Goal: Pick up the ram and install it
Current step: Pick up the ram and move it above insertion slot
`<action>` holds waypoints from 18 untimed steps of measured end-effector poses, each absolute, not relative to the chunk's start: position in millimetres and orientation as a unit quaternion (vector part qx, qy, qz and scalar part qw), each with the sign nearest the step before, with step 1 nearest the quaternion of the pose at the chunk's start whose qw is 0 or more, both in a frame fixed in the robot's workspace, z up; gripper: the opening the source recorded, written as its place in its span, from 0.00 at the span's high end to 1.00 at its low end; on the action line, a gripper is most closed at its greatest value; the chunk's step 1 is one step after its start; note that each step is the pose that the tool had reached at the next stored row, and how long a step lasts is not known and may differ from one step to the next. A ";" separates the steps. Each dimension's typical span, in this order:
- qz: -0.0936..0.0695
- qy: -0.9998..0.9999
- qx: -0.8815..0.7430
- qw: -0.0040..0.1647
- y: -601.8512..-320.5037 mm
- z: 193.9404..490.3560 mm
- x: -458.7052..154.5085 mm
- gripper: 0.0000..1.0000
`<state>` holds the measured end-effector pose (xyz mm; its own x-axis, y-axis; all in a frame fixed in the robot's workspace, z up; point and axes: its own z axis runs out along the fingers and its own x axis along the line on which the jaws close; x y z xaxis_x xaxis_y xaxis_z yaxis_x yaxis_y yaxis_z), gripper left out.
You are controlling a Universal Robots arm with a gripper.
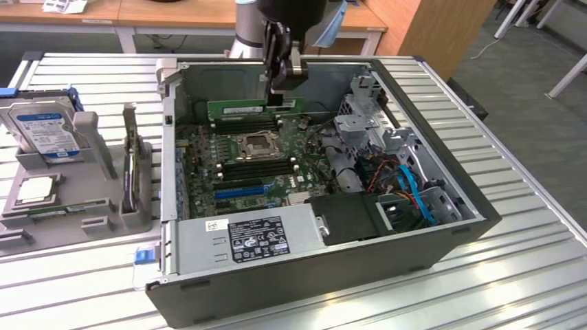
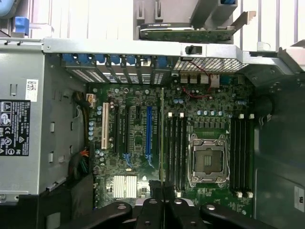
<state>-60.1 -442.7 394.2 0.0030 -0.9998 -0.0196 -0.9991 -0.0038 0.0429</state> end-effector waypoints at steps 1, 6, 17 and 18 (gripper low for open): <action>-0.022 -0.706 0.708 0.008 -441.1 394.2 -60.1 0.89; -0.022 -0.706 0.708 0.008 -434.0 394.1 -60.1 0.89; -0.022 -0.706 0.708 0.008 -433.7 386.4 -60.1 0.89; -0.022 -0.706 0.708 0.008 -433.8 384.5 -60.1 0.89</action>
